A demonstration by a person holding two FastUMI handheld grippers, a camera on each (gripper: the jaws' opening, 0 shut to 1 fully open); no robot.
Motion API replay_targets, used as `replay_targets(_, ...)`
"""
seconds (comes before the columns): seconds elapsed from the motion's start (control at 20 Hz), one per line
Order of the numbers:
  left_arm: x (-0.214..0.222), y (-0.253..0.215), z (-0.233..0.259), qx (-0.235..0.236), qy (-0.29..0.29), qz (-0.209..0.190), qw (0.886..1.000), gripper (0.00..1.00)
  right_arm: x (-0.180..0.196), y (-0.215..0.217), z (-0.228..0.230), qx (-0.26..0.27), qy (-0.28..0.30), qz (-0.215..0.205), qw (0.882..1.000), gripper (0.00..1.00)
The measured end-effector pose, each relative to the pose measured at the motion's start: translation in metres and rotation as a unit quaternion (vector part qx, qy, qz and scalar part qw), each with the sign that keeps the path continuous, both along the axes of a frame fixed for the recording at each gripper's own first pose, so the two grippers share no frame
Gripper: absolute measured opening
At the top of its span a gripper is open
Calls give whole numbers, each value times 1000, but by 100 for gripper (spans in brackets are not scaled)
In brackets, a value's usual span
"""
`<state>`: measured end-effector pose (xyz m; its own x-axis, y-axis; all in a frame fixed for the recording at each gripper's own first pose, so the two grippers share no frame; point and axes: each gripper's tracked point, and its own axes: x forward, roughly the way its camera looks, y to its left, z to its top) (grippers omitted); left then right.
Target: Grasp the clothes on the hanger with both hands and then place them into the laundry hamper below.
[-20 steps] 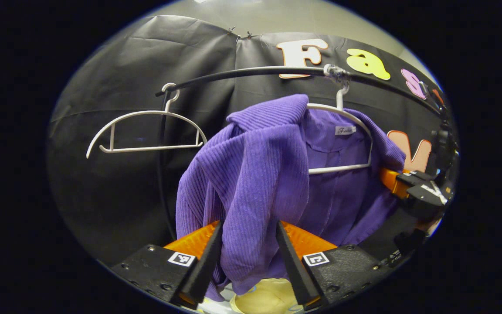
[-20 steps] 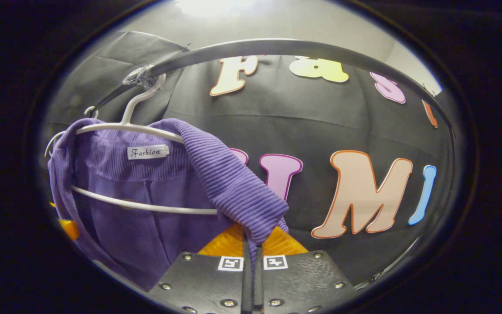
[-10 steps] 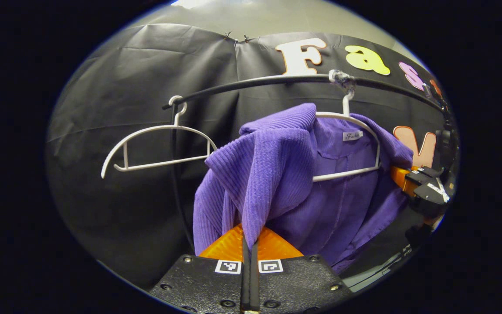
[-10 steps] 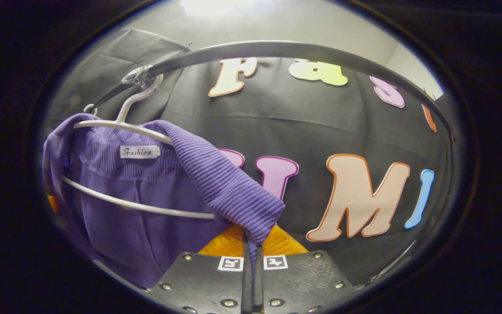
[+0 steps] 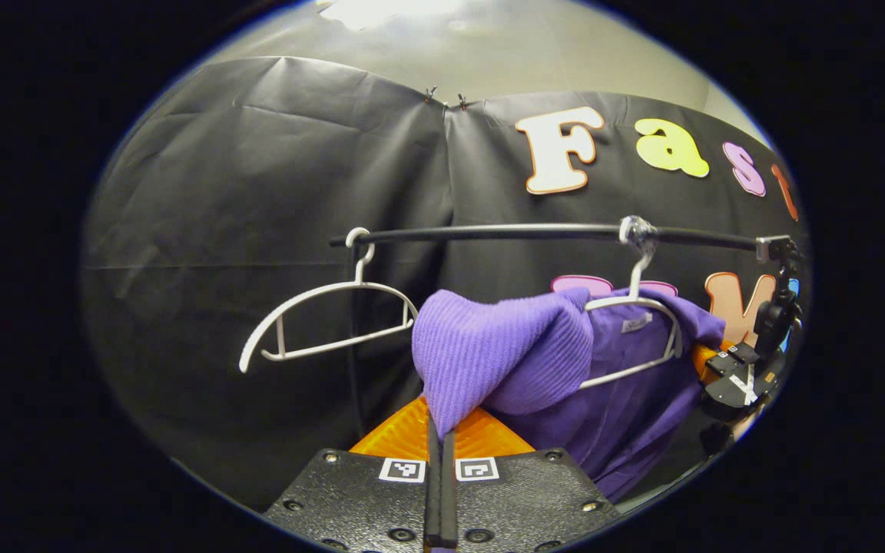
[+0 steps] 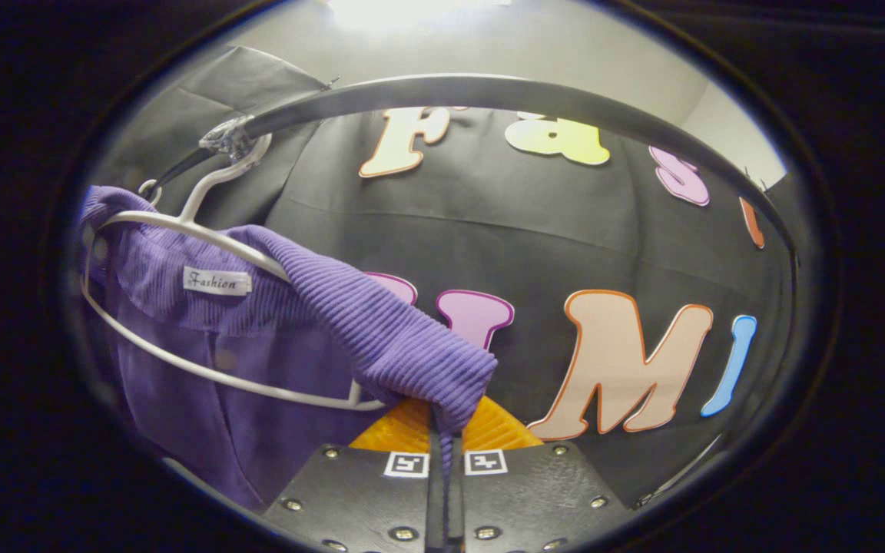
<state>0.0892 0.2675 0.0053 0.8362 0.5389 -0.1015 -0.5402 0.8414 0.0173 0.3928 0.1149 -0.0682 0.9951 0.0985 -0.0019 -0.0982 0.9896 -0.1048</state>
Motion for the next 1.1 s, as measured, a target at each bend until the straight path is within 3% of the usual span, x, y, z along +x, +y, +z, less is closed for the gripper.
replay_targets(0.3,3,26,24,14,-20,8,1000,2,4,-3,6,8,-5,-9,1000,3)
replay_targets(0.6,10,57,59,59,-41,20,997,0,14,-5,13,14,-14,-16,1000,3)
replay_targets(0.8,24,78,46,79,-25,24,996,0,23,-7,19,16,-23,-22,999,2)
replay_targets(1.1,55,106,20,68,-16,21,997,3,38,-11,17,20,-24,-27,999,2)
